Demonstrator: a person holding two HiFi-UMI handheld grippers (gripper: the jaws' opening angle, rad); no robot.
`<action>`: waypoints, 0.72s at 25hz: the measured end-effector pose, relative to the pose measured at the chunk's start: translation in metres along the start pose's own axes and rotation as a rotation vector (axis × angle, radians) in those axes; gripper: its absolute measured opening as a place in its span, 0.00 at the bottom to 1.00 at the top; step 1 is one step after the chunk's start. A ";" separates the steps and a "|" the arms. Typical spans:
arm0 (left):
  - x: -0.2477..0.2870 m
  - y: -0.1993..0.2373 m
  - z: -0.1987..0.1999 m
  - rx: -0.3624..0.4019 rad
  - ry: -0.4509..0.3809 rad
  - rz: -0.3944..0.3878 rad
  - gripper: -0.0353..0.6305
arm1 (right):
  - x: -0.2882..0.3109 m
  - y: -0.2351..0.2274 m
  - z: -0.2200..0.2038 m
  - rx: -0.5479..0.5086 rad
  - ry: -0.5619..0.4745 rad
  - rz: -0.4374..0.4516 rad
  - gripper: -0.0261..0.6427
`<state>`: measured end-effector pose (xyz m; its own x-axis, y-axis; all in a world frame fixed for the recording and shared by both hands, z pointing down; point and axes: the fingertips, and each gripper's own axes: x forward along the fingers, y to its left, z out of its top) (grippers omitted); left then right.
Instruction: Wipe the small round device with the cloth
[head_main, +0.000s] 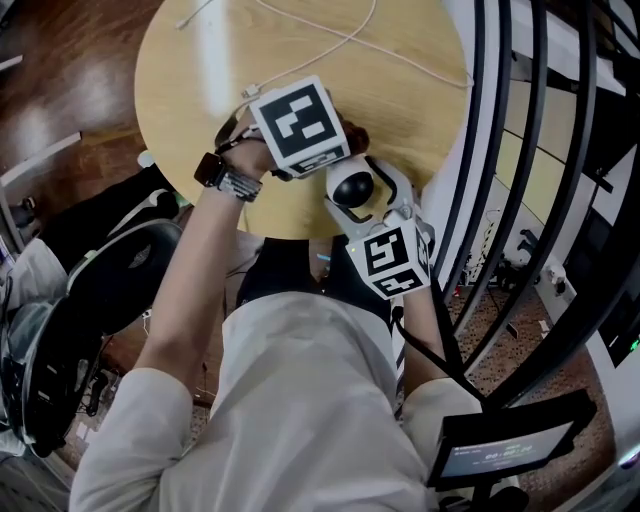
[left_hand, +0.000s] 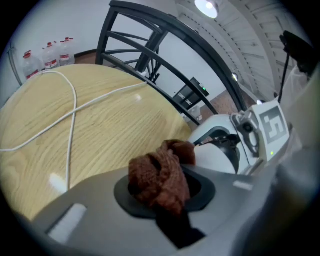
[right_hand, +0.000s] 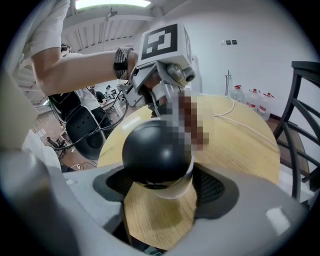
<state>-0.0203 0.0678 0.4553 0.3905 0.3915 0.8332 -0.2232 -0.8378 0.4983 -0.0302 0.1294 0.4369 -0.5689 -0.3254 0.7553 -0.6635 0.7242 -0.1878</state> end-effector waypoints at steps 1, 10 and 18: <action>0.001 0.004 -0.003 0.001 0.015 0.009 0.18 | 0.000 0.000 0.001 0.002 -0.001 0.000 0.58; 0.018 0.012 -0.014 0.018 0.180 0.044 0.17 | 0.000 -0.008 -0.004 0.103 0.020 -0.055 0.59; 0.019 0.021 0.000 -0.062 -0.039 0.106 0.18 | -0.018 -0.018 -0.030 0.507 -0.067 -0.286 0.61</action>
<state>-0.0178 0.0574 0.4815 0.3957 0.2857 0.8728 -0.3191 -0.8484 0.4224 0.0067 0.1404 0.4453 -0.3517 -0.5148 0.7819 -0.9354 0.2264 -0.2717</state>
